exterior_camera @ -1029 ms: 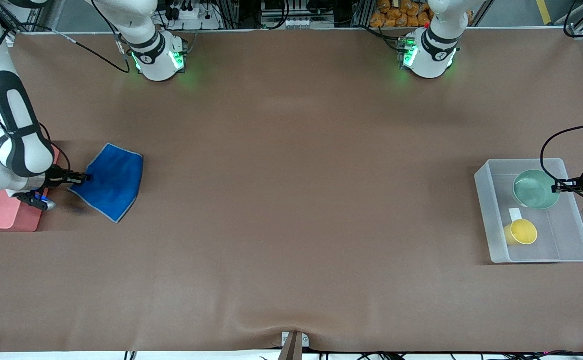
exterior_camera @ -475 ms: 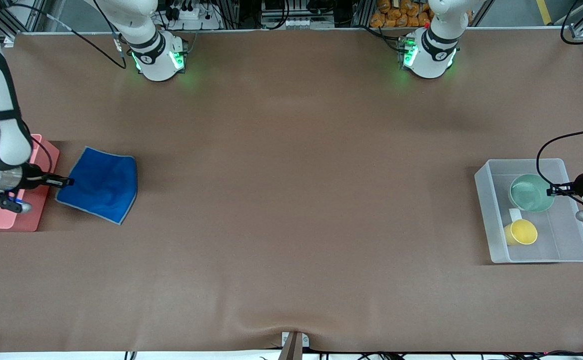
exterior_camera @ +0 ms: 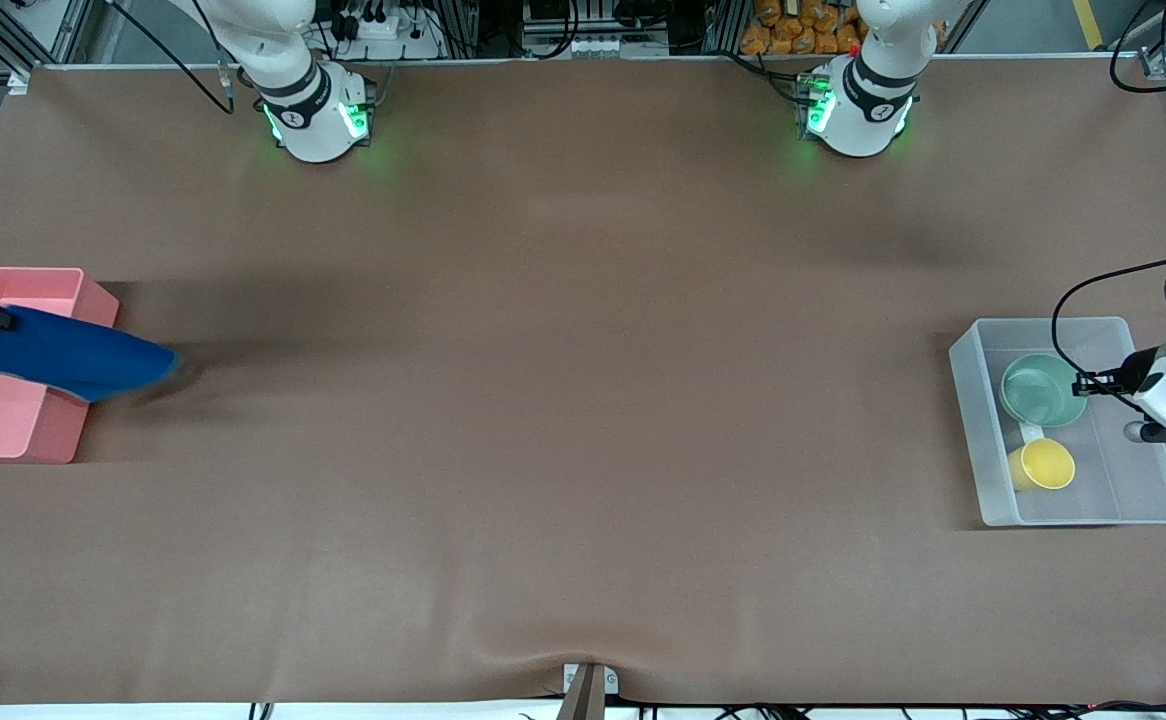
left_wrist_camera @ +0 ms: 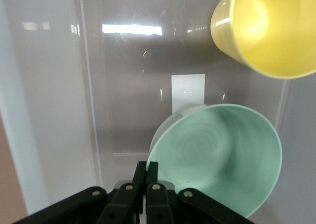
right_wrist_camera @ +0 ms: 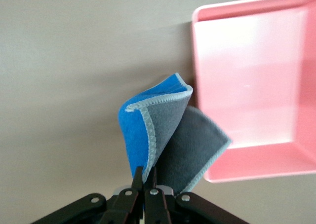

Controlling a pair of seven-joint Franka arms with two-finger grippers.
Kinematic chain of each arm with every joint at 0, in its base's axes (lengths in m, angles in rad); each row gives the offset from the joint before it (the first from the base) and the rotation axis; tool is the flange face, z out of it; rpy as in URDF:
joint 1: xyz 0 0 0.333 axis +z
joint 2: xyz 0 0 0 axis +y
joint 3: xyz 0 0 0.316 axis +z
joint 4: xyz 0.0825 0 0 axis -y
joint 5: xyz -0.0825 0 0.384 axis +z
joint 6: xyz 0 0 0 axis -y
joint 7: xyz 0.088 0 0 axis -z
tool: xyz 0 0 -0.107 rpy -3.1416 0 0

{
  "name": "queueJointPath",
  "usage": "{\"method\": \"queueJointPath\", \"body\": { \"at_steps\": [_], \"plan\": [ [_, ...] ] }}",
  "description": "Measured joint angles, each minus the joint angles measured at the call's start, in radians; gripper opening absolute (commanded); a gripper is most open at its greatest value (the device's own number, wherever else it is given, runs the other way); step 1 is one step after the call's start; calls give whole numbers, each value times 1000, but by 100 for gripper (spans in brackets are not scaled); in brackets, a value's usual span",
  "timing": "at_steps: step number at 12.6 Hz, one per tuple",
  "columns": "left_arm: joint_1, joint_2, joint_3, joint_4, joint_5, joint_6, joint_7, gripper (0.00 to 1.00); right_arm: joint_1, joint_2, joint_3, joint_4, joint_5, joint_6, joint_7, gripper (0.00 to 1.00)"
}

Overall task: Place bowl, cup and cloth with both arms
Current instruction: 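Lift the blue cloth with the right gripper into the pink bin, then open the right gripper over the pink bin and release the cloth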

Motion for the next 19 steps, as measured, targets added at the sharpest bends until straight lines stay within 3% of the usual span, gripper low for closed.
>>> {"method": "queueJointPath", "body": {
  "at_steps": [2, 4, 5, 6, 9, 12, 13, 14, 15, 19],
  "plan": [
    [0, 12, 0, -8, 0, 21, 12, 24, -72, -5, -5, 82, -43, -43, -125, 0],
    [0, 23, 0, -9, 0, 31, 36, 37, -156, -3, -8, 123, -55, -42, -264, 0],
    [0, 23, 0, -9, 0, 33, 49, 42, -194, -1, -9, 135, -55, -38, -320, 22],
    [0, 23, 0, -7, 0, 35, 59, 48, -226, 2, -9, 140, -55, -33, -358, 99],
    [-5, 21, -5, 17, 0, 34, 73, 55, -237, 20, 0, 140, -55, -26, -375, 100],
    [-17, 10, -10, 57, 0, 4, 84, 58, -173, 29, 14, 145, -55, -20, -357, 100],
    [-23, 3, -11, 73, 0, -20, 86, 64, -134, 28, 17, 151, -54, -21, -315, 100],
    [-27, -5, -12, 91, 0, -51, 89, 78, -89, 27, 20, 157, -53, -28, -251, 100],
    [-30, -12, -12, 109, 0, -81, 93, 100, -43, 25, 24, 163, -53, -45, -183, 100],
    [-61, -42, -15, 151, 0, -124, 103, 100, 193, -26, 32, 174, -26, -125, 169, 100]
  ]
}}
